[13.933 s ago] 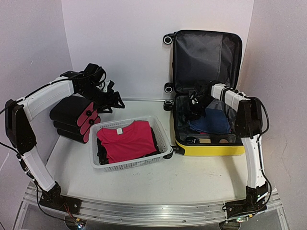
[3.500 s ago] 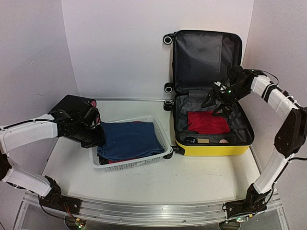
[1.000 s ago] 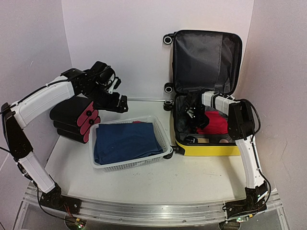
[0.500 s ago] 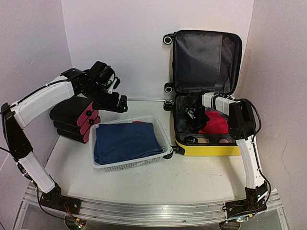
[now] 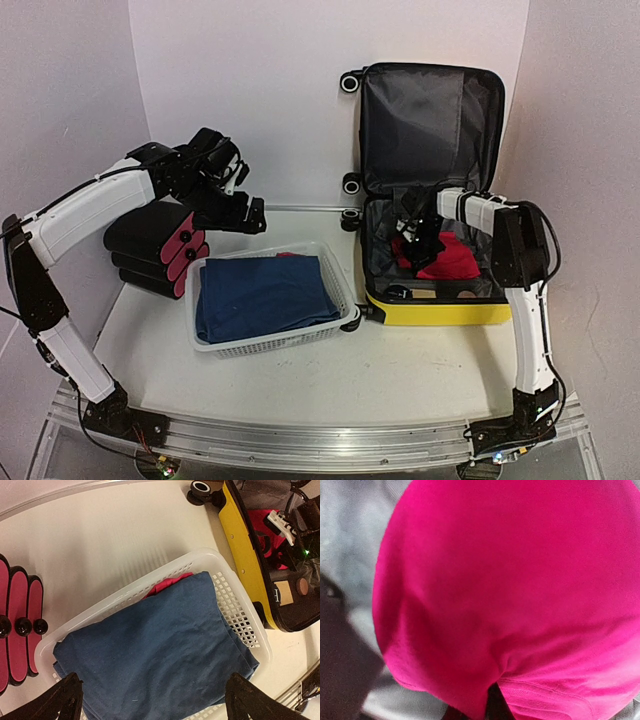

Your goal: Open, take out, and arrange the luggage

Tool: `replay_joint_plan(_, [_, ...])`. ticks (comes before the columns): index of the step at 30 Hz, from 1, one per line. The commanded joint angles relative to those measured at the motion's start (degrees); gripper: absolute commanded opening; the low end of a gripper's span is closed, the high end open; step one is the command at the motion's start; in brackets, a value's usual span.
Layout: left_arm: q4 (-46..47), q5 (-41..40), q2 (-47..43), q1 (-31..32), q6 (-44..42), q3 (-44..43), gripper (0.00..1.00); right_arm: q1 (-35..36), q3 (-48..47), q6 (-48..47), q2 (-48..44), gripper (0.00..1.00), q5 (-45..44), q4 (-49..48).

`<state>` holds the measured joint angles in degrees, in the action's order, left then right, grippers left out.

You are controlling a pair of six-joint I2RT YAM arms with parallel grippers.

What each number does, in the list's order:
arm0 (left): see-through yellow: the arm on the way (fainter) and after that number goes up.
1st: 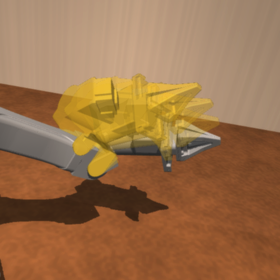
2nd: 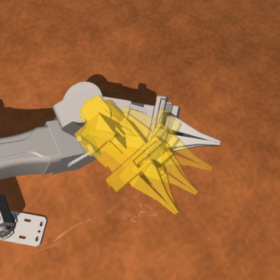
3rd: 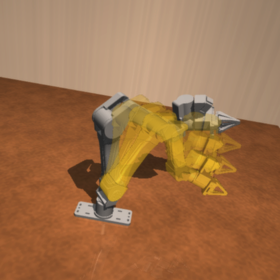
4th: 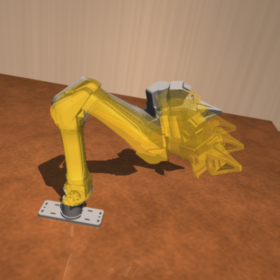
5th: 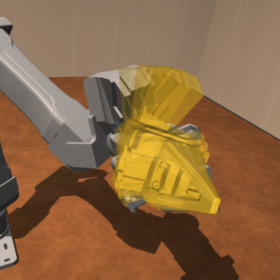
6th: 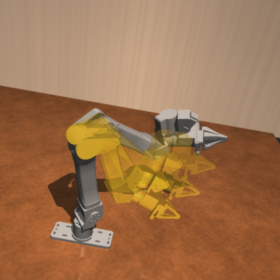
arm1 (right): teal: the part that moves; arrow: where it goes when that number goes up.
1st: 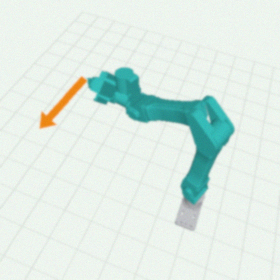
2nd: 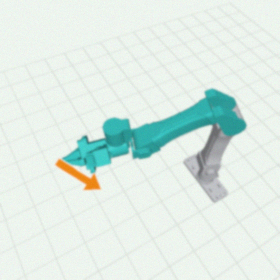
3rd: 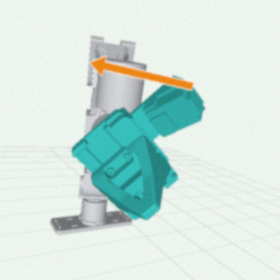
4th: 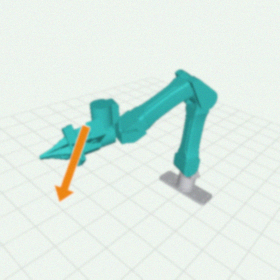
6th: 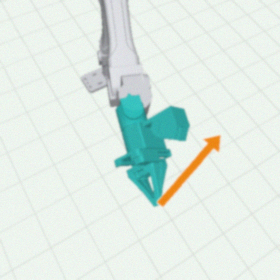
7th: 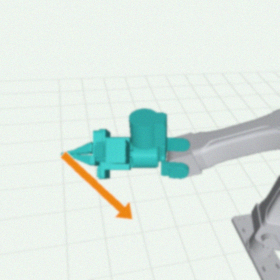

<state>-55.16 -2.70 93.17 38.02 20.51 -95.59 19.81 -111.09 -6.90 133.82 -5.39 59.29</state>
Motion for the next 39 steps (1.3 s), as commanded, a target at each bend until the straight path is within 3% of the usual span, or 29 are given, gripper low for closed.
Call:
replay_joint_plan(1, [0.11,-0.46,-2.58,-0.34,1.73,-1.62,1.00,-2.16,1.05,1.23,-5.63,0.00,9.61,0.70])
replay_joint_plan(12, [0.22,1.36,-1.37,-0.32,3.70,-2.67,1.00,-7.71,1.09,3.35,-8.05,0.00,22.94,1.27])
replay_joint_plan(24, [0.07,5.31,0.09,-1.80,9.41,-5.48,0.99,-12.09,2.30,12.33,-10.75,0.00,40.55,1.29])
replay_joint_plan(30, [0.10,12.08,-0.27,-5.86,16.21,-4.79,0.99,-12.44,2.97,17.14,-12.79,0.00,44.08,1.39])
replay_joint_plan(39, [0.16,15.97,-0.74,-6.19,20.96,-3.10,0.98,-13.49,3.42,23.41,-16.19,0.00,49.25,1.92])
